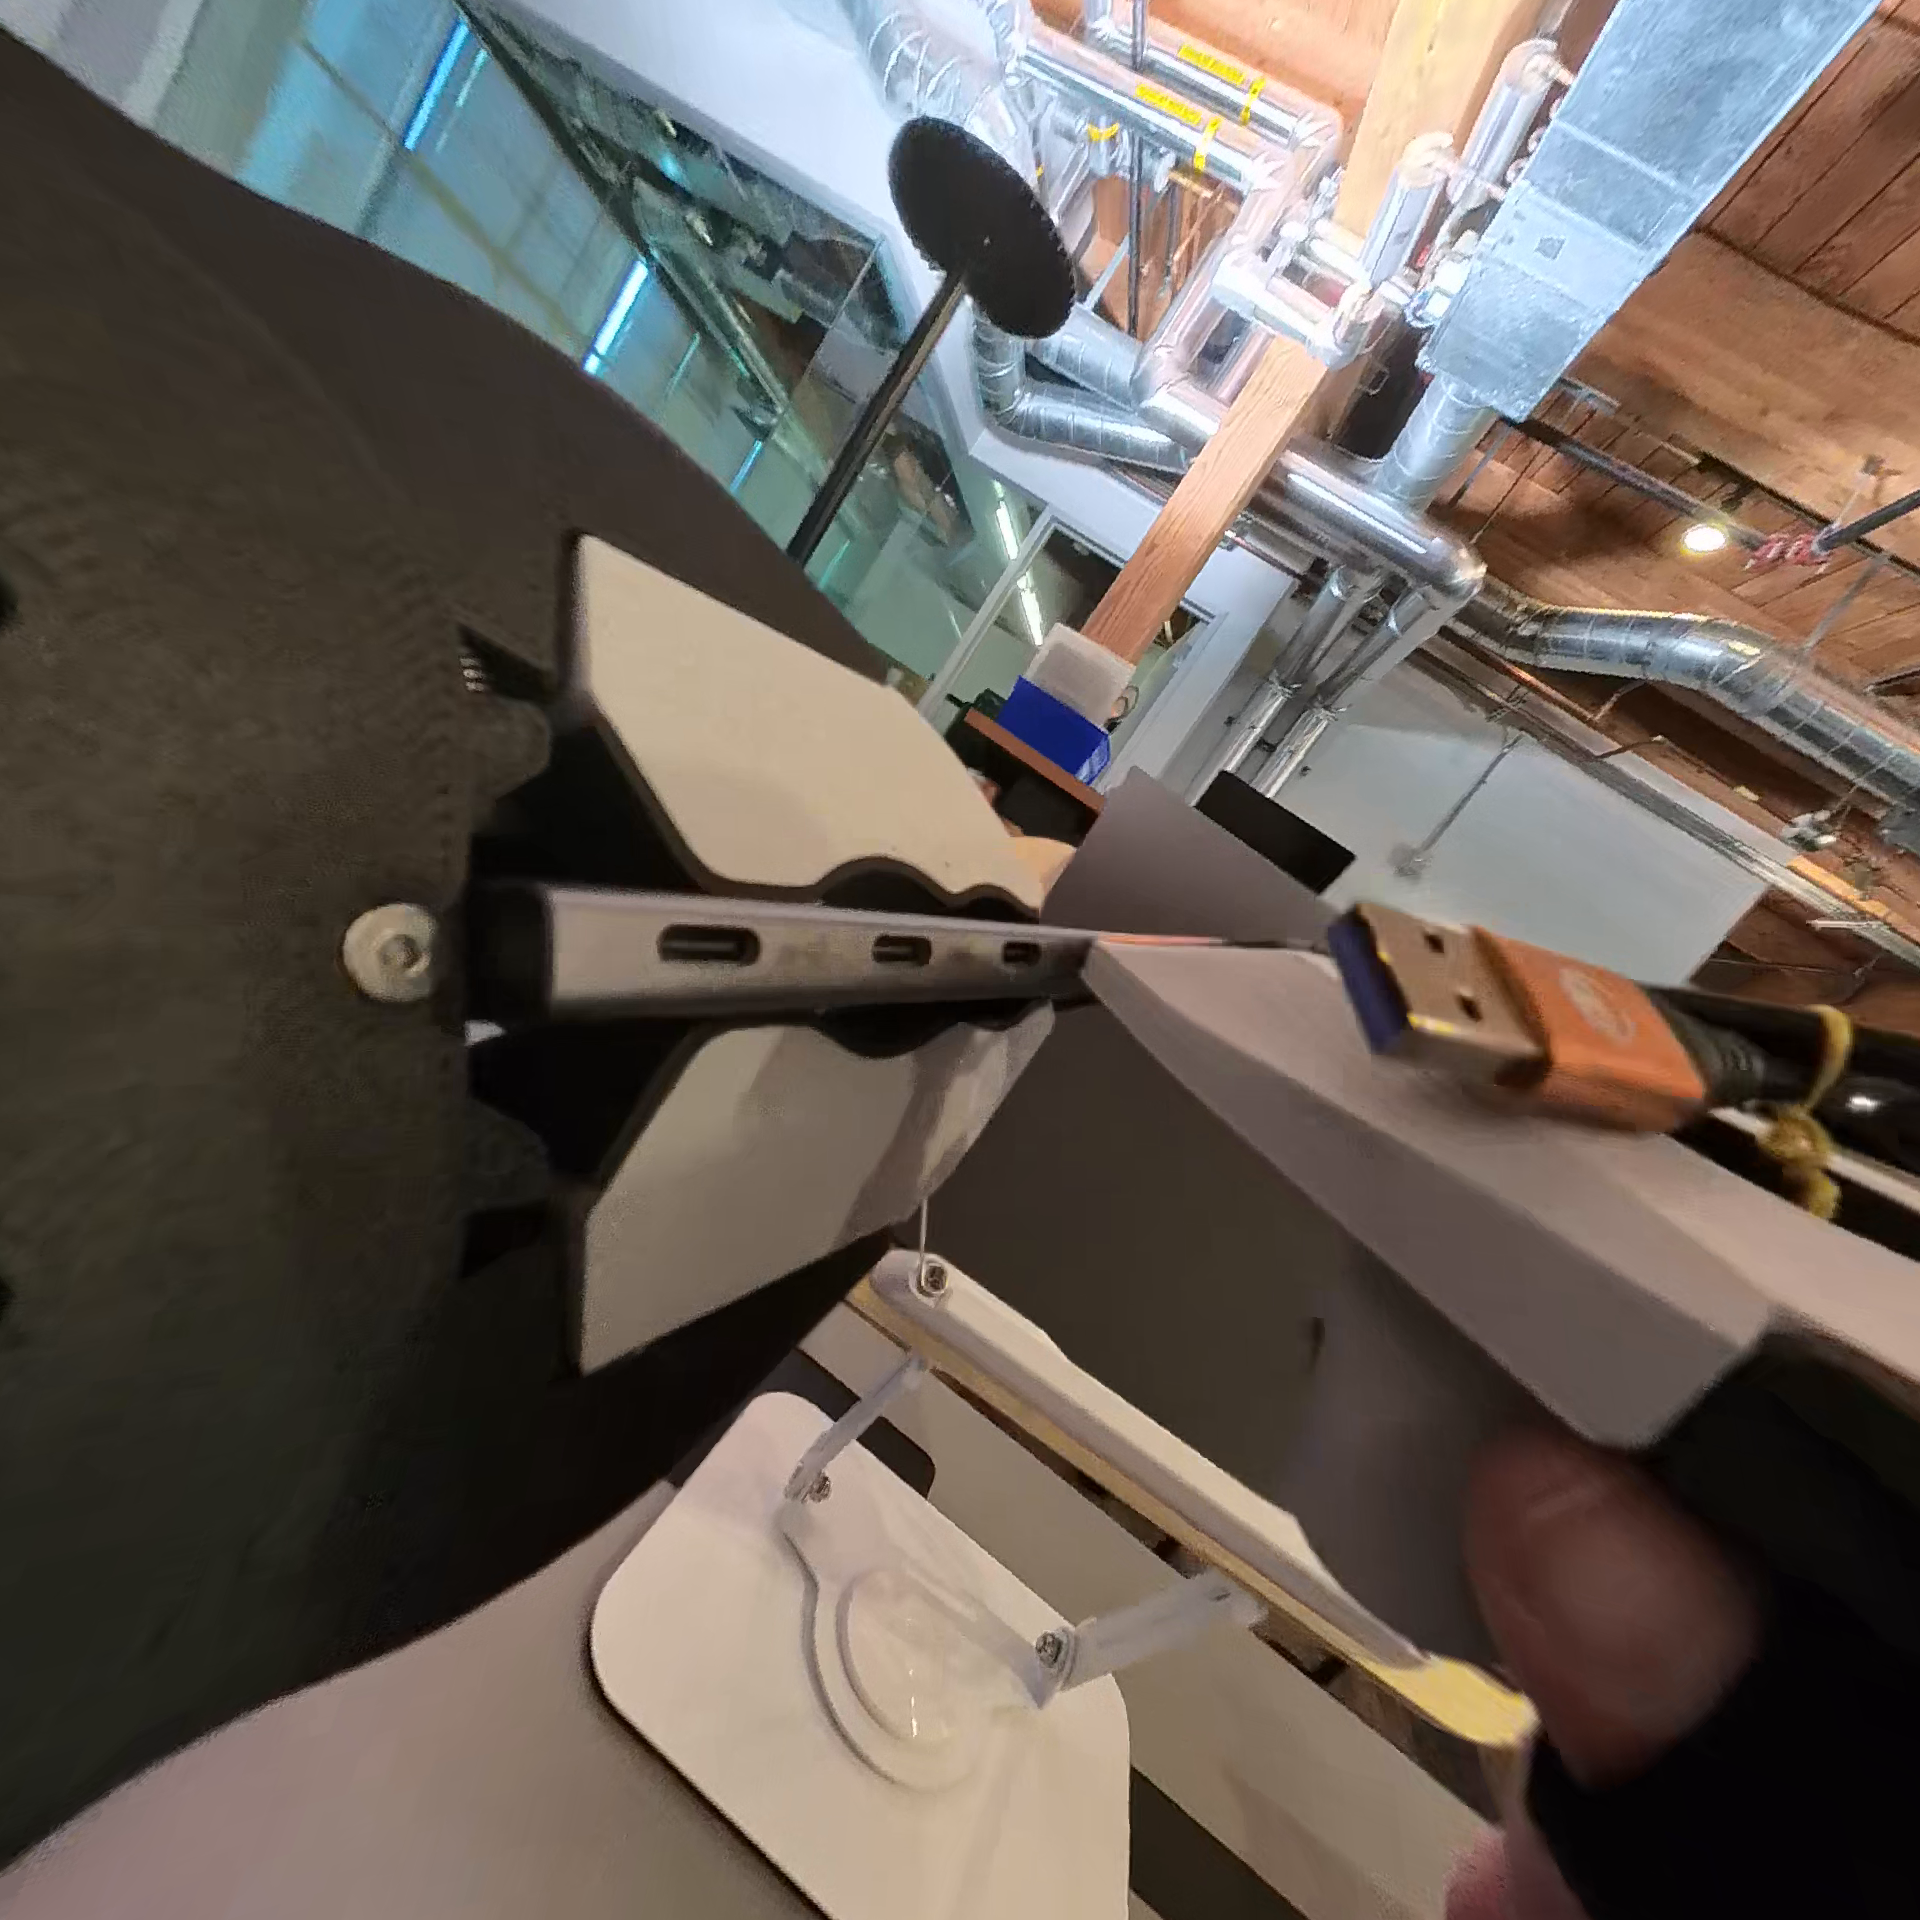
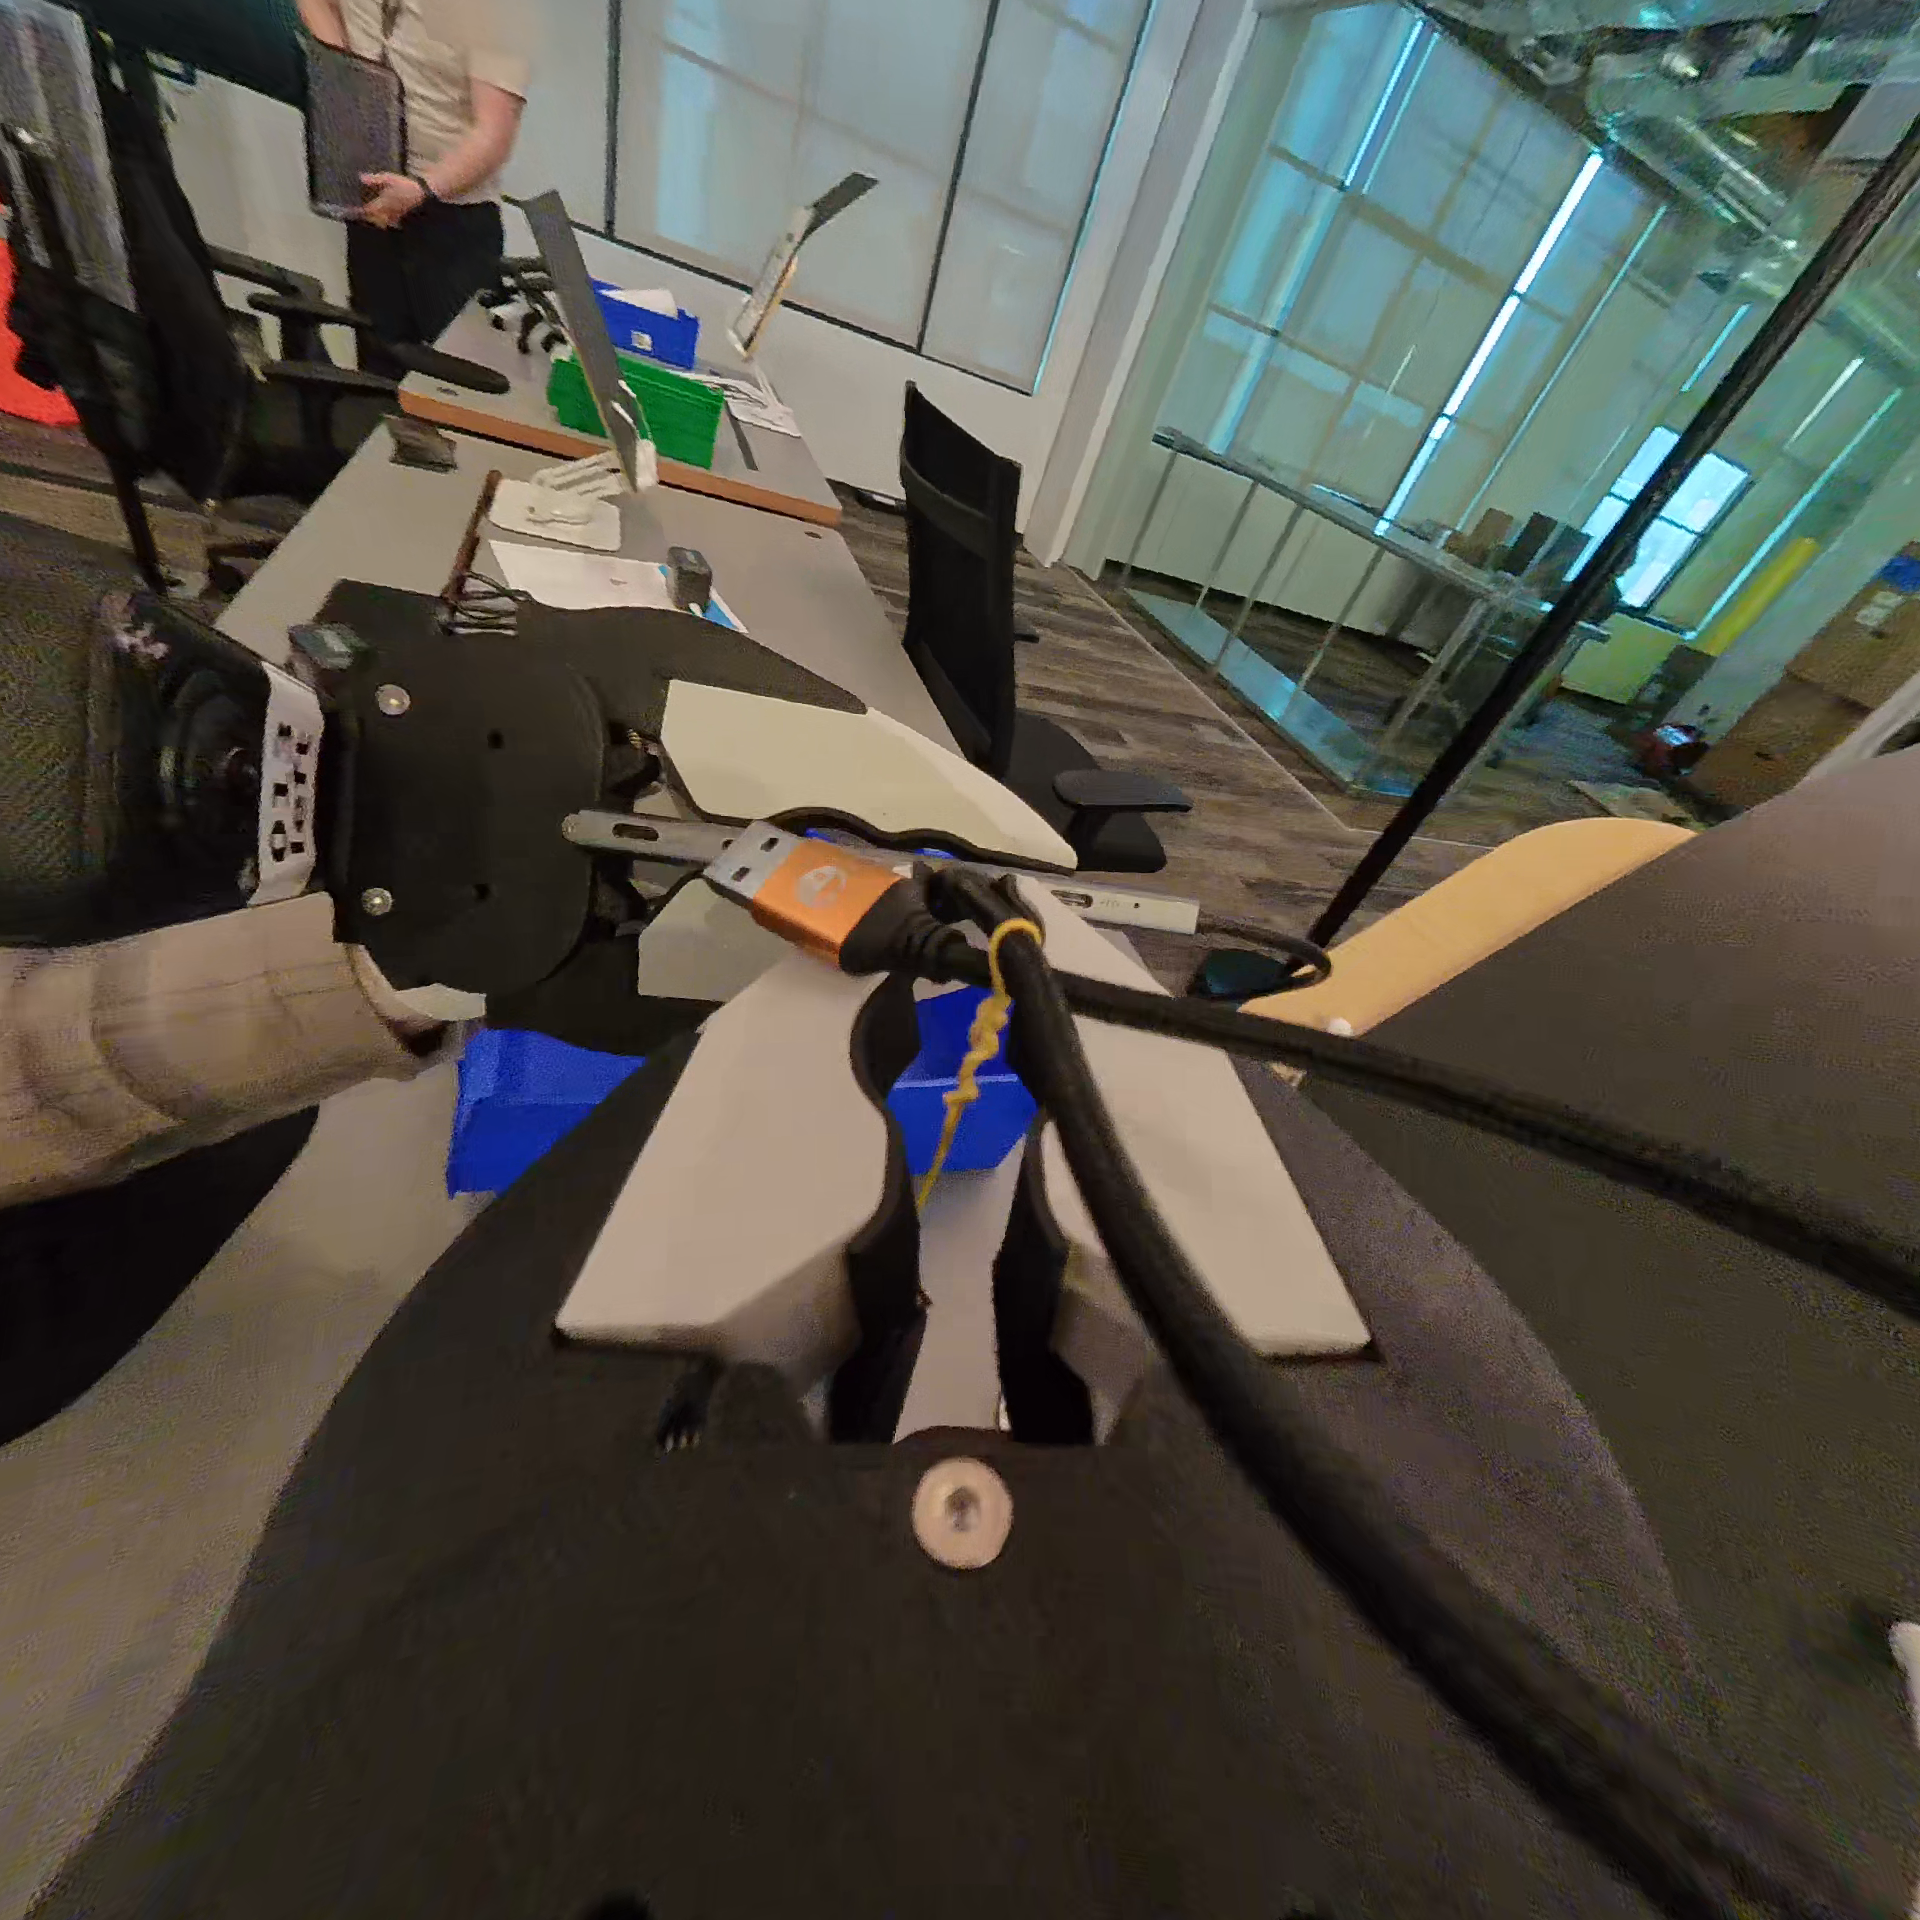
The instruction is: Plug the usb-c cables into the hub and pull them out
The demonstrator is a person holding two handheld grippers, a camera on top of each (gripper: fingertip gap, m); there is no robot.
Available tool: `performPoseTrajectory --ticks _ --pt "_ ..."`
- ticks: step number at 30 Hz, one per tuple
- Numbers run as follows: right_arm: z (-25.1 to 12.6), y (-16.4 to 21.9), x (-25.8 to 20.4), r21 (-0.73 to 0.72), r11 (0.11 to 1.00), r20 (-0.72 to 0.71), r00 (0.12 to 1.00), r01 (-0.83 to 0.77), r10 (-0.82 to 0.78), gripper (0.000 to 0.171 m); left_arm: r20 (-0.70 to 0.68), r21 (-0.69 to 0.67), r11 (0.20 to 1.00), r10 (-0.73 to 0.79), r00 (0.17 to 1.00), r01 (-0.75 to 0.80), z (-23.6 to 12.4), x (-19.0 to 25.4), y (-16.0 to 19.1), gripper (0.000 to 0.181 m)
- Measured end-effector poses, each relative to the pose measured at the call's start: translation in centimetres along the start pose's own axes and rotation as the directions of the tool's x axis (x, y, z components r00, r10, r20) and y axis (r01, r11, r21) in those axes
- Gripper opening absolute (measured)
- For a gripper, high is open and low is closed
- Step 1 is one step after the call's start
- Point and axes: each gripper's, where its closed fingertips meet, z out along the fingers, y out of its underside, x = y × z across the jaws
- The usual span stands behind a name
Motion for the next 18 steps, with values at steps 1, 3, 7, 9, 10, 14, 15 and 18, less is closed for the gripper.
performPoseTrajectory --ticks 1,3,7,9,10,14,15,18 --pt "-0.1 -0.2 -0.2 0.018 0.999 0.044 0.998 -0.040 0.039 0.008 -0.011 0.018 1.000 -0.008 1.000 0.008 -0.2 0.0 -0.3 0.012" --pt "-0.3 -0.2 -0.2 0.064 0.988 0.127 0.983 -0.139 0.130 0.008 -0.001 0.015 1.000 0.015 1.000 -0.015 -0.3 0.1 -1.0 0.012" --pt "-0.5 0.1 -0.1 0.063 0.984 0.157 0.976 -0.164 0.153 0.008 -0.011 0.020 1.000 0.001 1.000 0.000 -0.1 0.5 -0.9 0.012" --pt "-0.5 0.1 -0.1 0.082 0.980 0.174 0.971 -0.180 0.164 0.008 -0.008 0.001 1.000 0.023 1.000 -0.023 -0.2 0.4 -0.9 0.012" --pt "-0.6 0.1 -0.1 0.090 0.977 0.195 0.965 -0.194 0.174 0.008 -0.011 -0.001 1.000 0.028 1.000 -0.028 -0.2 0.5 -1.0 0.012" --pt "-0.5 0.2 0.1 0.094 0.974 0.201 0.962 -0.208 0.186 0.008 -0.019 -0.015 0.999 0.033 0.999 -0.033 -0.1 0.6 -0.8 0.012" --pt "-0.3 0.3 0.2 0.087 0.976 0.181 0.967 -0.198 0.180 0.008 -0.022 -0.026 0.999 0.033 0.999 -0.034 0.0 0.6 -0.6 0.012" --pt "0.1 0.1 0.4 0.005 1.000 -0.012 1.000 -0.009 0.009 0.008 -0.023 -0.037 0.999 -0.019 1.000 0.018 0.2 0.4 0.1 0.012"
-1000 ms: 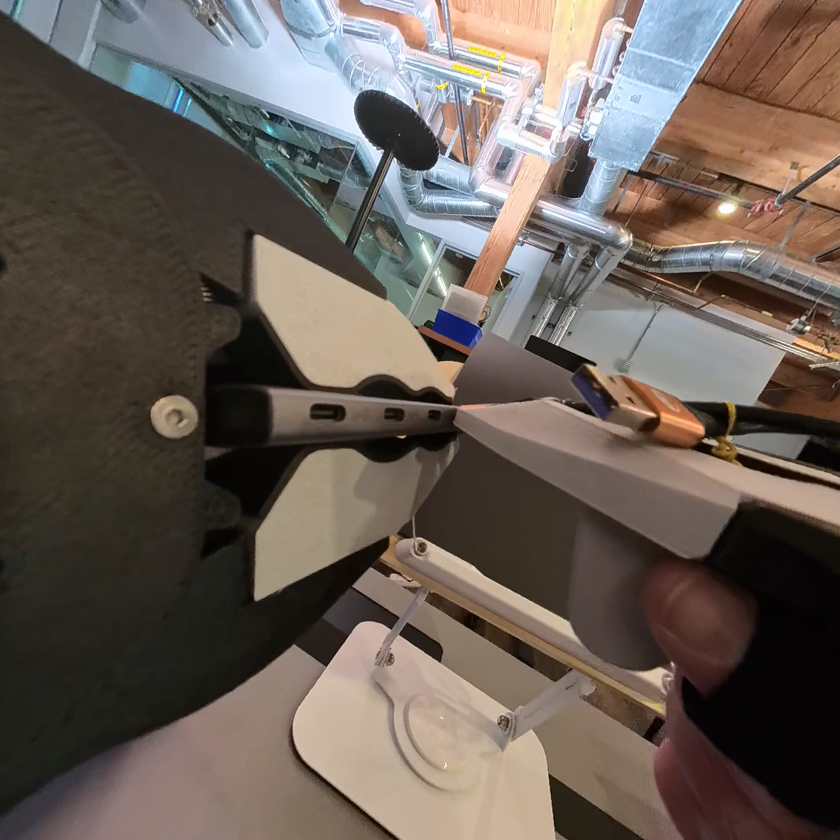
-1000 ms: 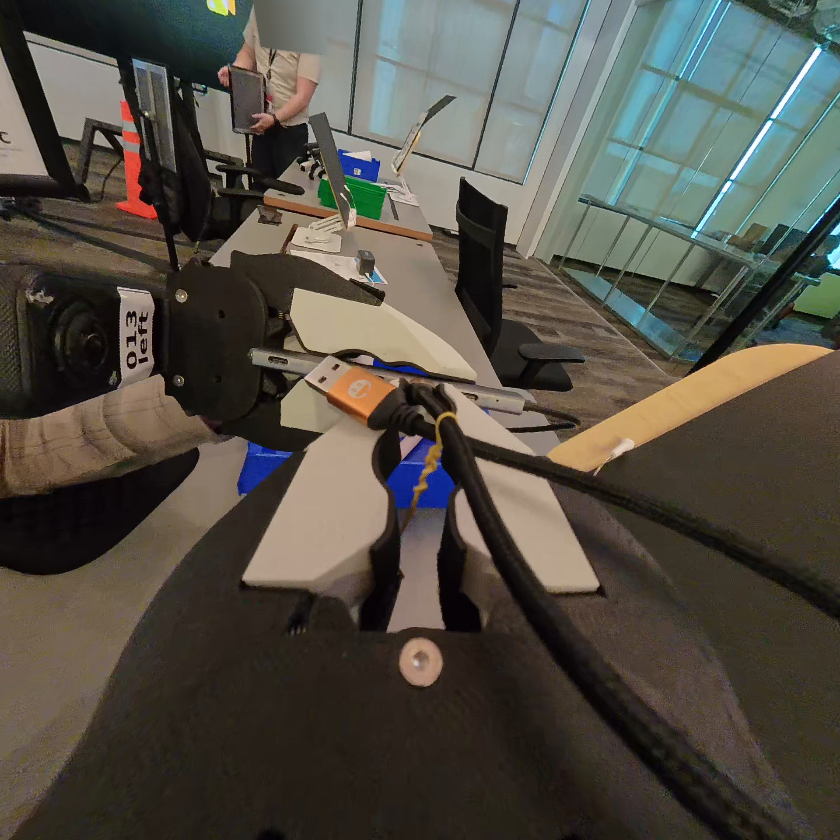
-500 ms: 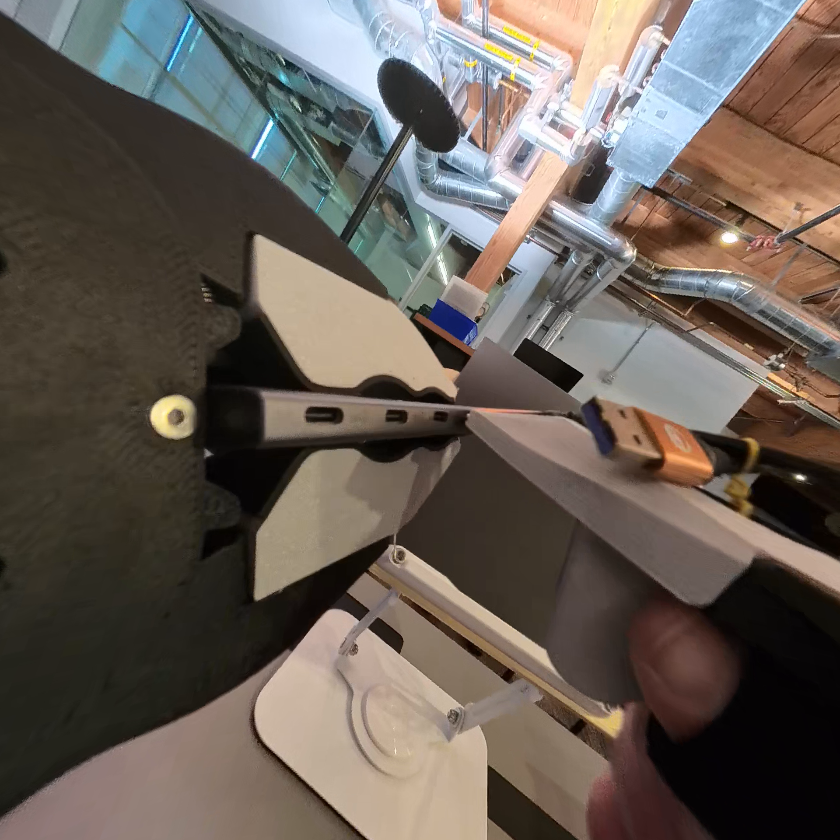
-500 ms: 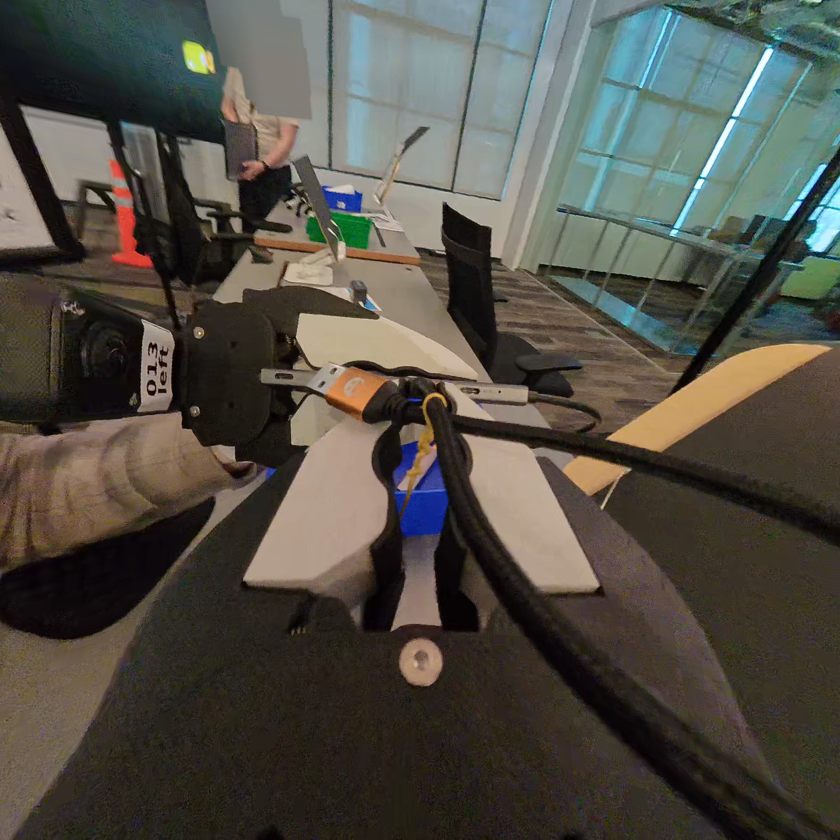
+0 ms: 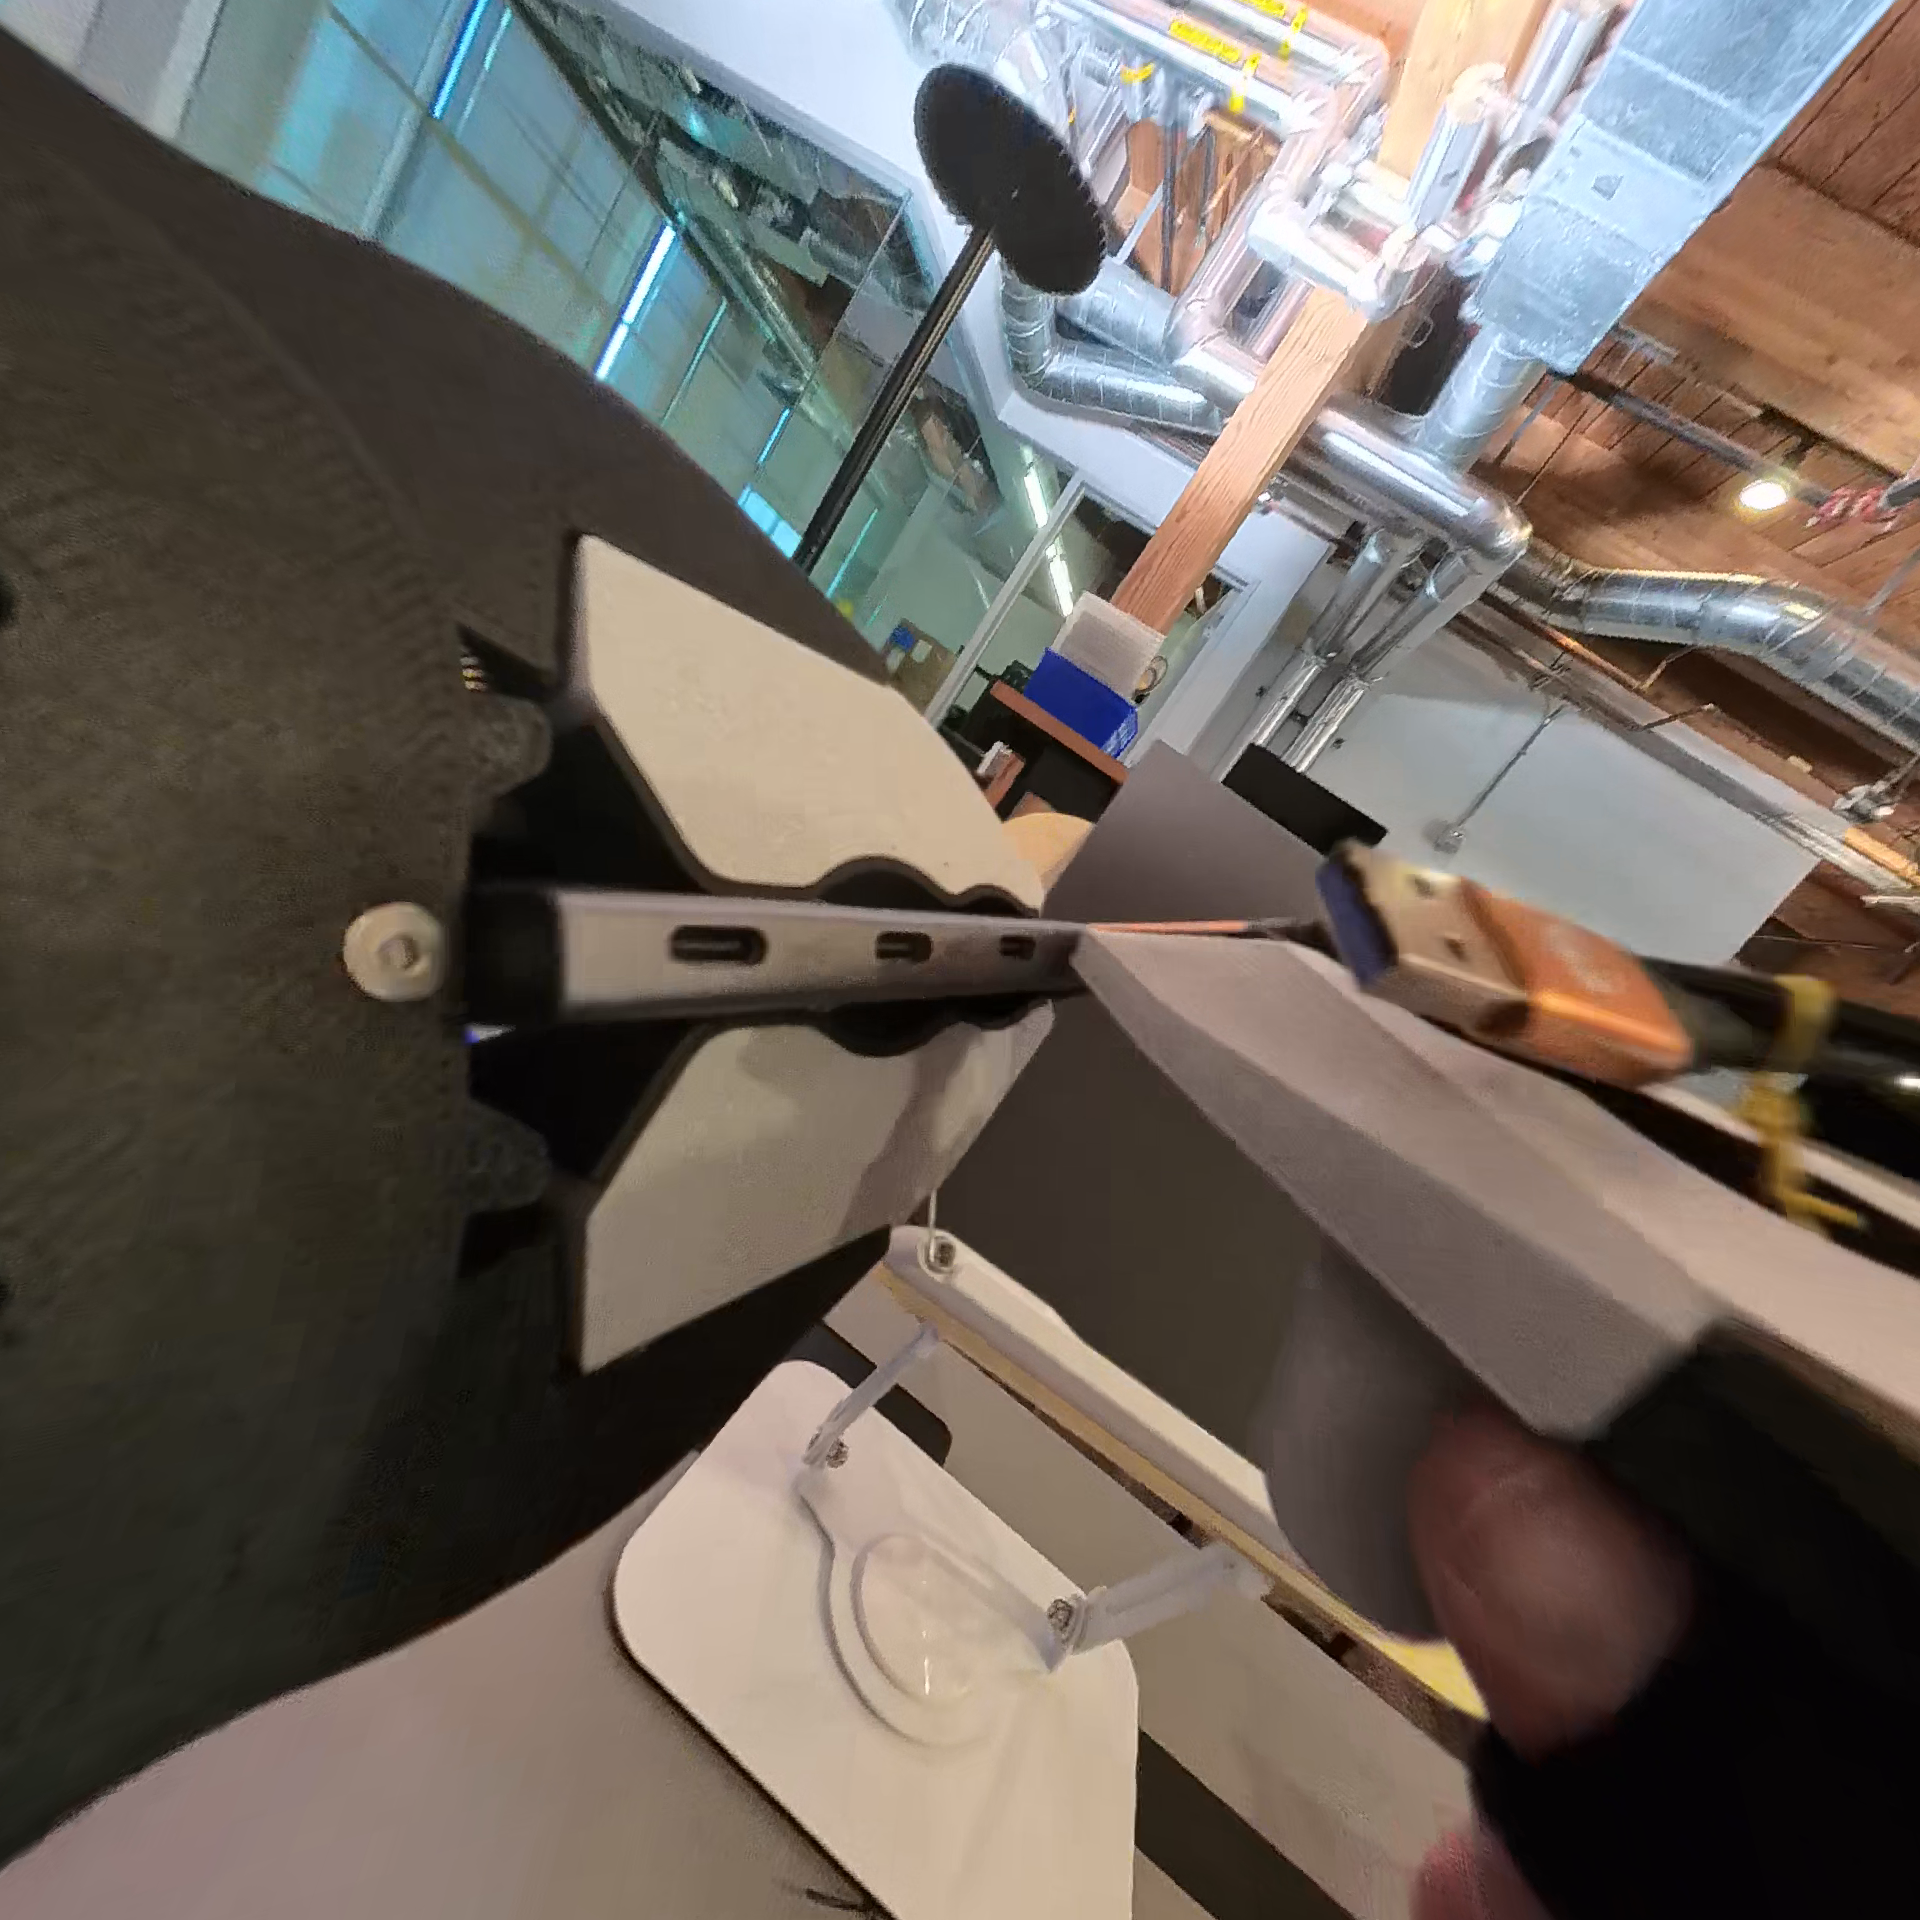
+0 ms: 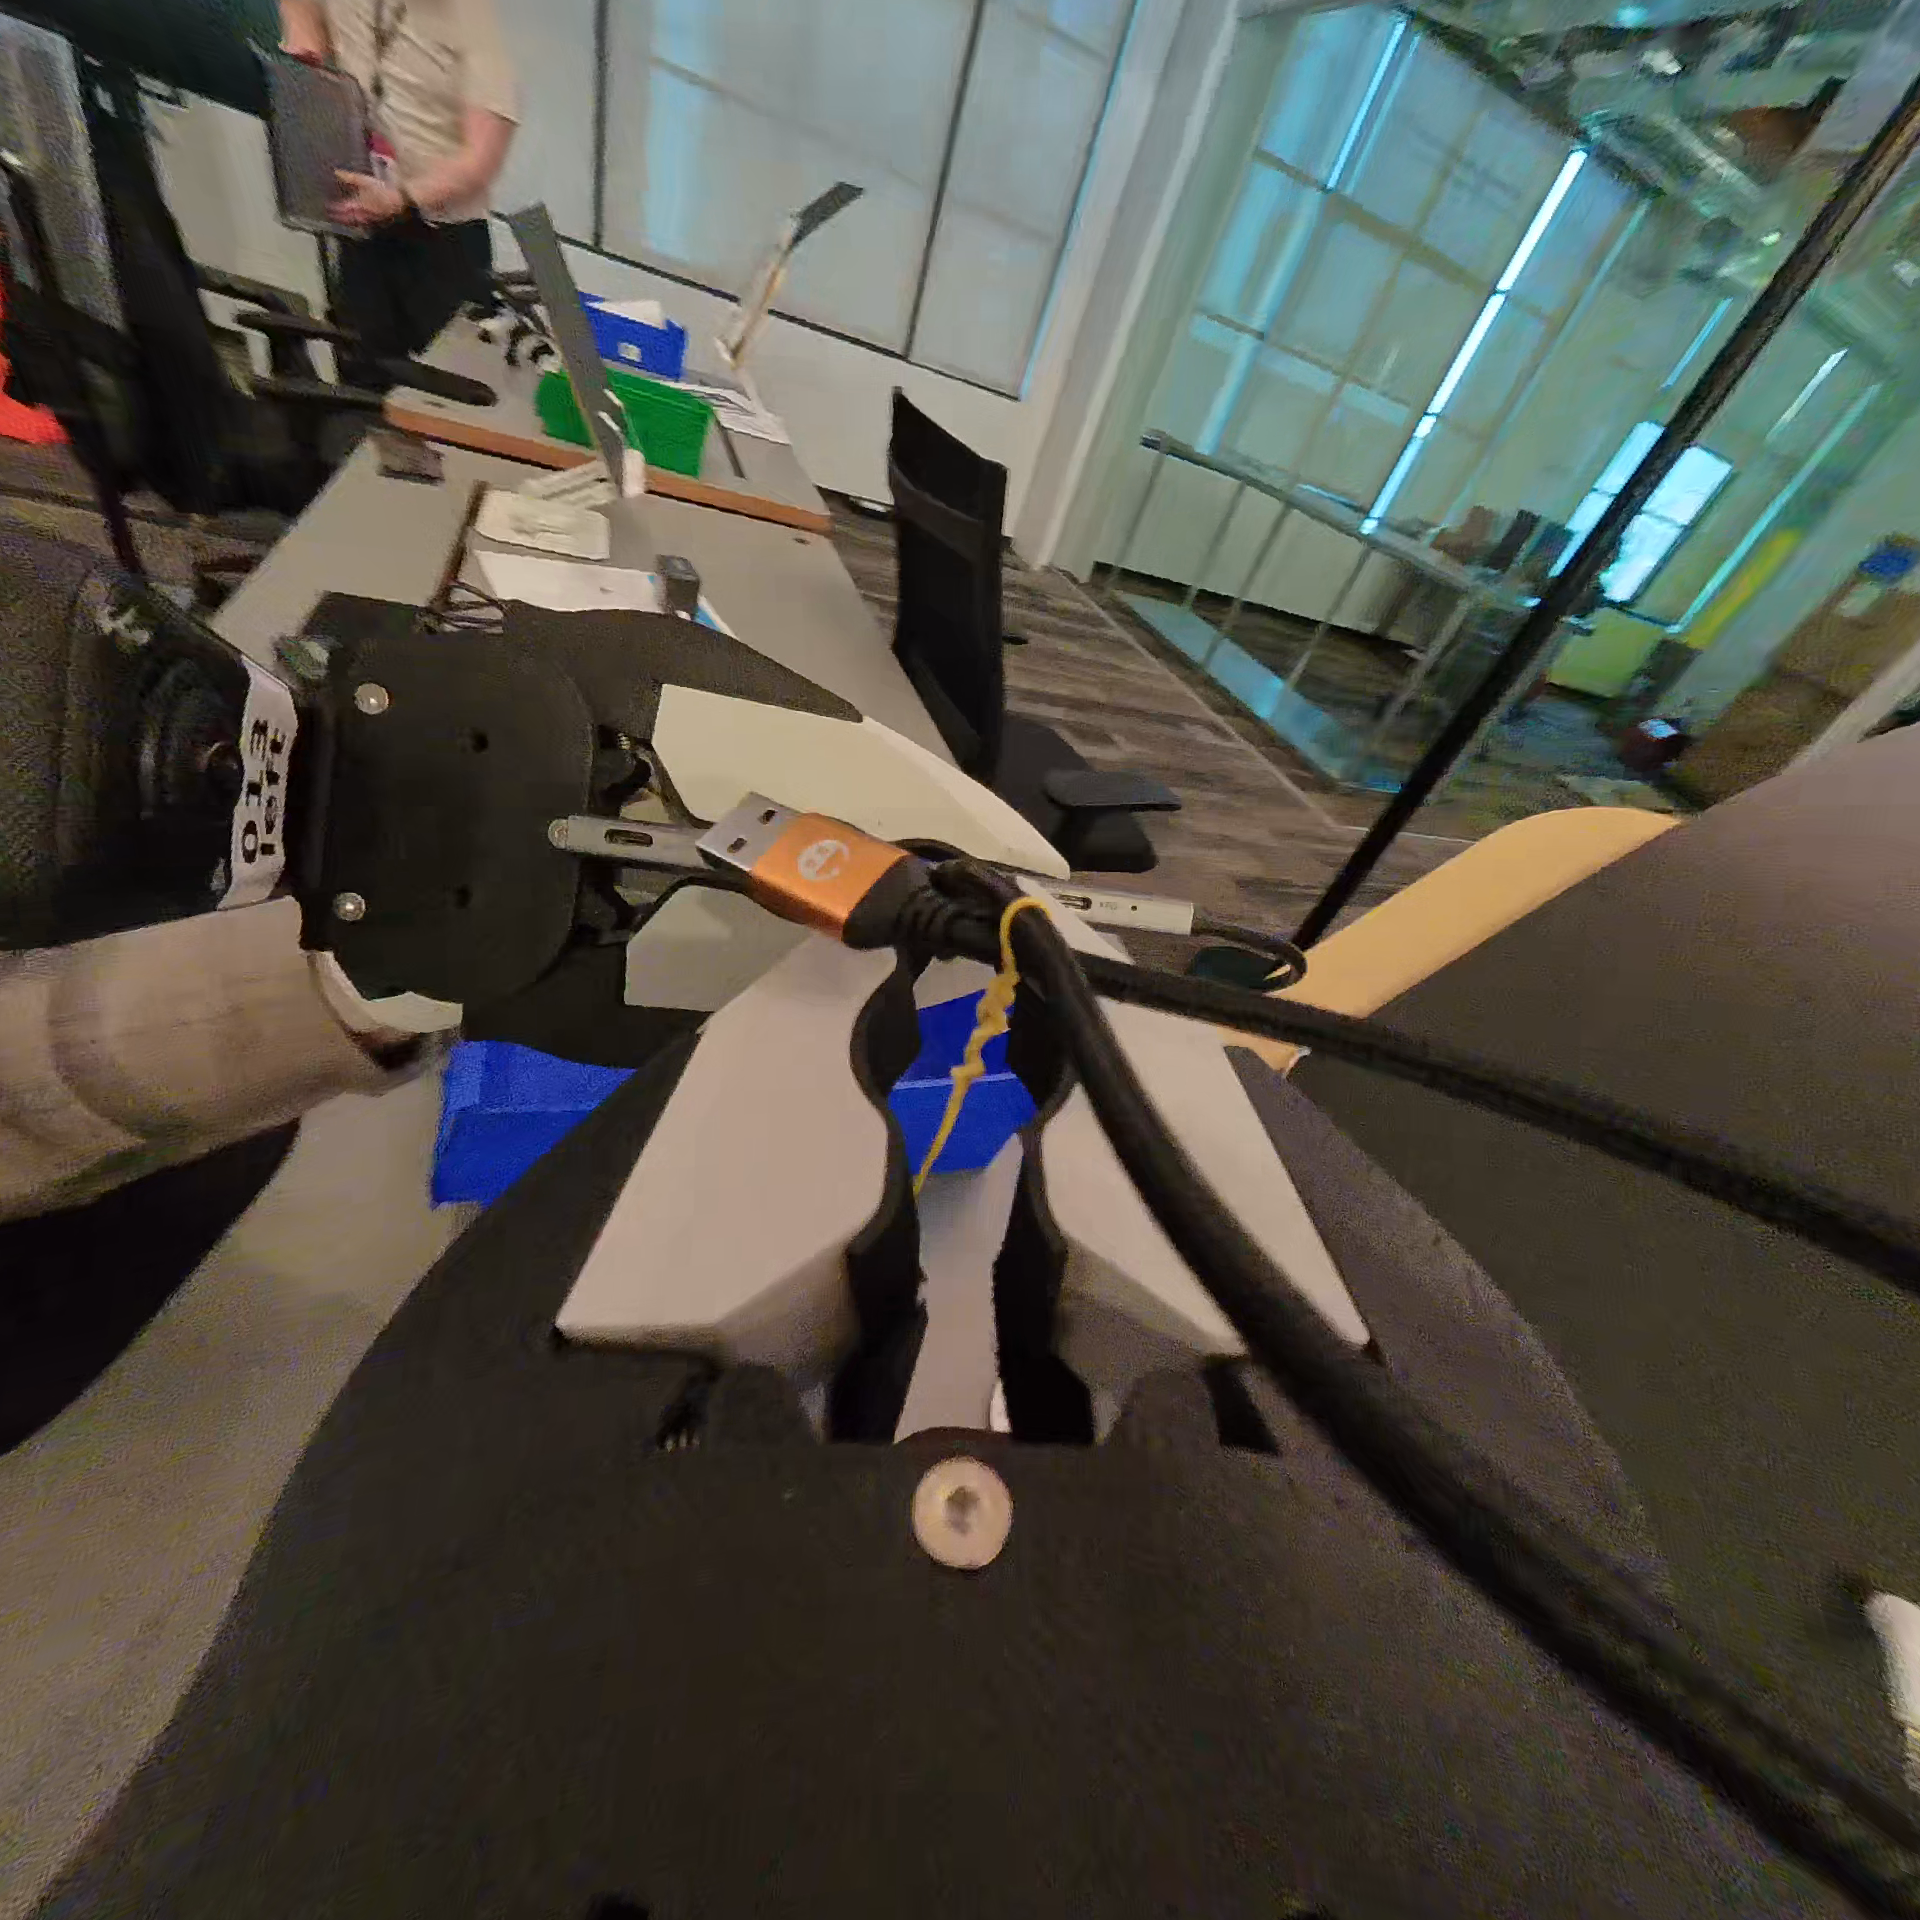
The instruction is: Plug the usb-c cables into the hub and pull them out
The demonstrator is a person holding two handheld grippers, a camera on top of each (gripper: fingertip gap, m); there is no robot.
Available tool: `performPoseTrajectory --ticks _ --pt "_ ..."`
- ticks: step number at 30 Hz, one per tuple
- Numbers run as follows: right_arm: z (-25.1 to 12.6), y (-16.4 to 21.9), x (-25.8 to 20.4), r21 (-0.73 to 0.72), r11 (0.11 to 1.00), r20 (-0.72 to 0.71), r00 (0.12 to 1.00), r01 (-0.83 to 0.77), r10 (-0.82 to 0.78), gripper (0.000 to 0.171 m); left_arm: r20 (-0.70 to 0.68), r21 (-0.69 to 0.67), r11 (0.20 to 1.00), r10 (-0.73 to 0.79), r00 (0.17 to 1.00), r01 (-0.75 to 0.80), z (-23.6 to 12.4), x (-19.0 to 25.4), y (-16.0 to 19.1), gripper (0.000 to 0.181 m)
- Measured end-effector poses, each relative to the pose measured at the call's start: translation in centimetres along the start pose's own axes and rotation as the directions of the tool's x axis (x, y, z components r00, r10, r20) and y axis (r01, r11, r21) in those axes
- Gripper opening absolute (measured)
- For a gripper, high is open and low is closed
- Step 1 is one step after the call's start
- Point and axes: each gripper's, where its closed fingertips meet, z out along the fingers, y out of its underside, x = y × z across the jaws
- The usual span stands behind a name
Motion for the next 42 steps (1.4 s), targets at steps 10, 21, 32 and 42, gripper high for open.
performPoseTrajectory --ticks 10,21,32,42 --pt "-0.4 -0.3 -0.1 0.089 0.971 0.152 0.967 -0.220 0.205 0.008 -0.007 0.006 1.000 -0.008 1.000 0.008 -0.2 -0.1 -0.5 0.012" --pt "0.3 -0.2 0.2 -0.067 0.986 -0.149 0.976 0.153 -0.161 0.008 -0.013 -0.018 0.998 -0.055 0.998 0.054 0.2 -0.3 0.7 0.012" --pt "0.2 1.4 0.9 0.061 0.992 0.108 0.988 -0.114 0.107 0.024 0.027 -0.041 0.998 0.047 0.999 -0.045 -0.2 -0.6 0.1 0.012" --pt "-5.9 2.5 -2.9 -0.063 0.970 0.334 0.921 0.236 -0.202 0.029 -0.227 -0.135 0.973 0.154 0.962 -0.188 -0.4 2.6 1.8 0.012"
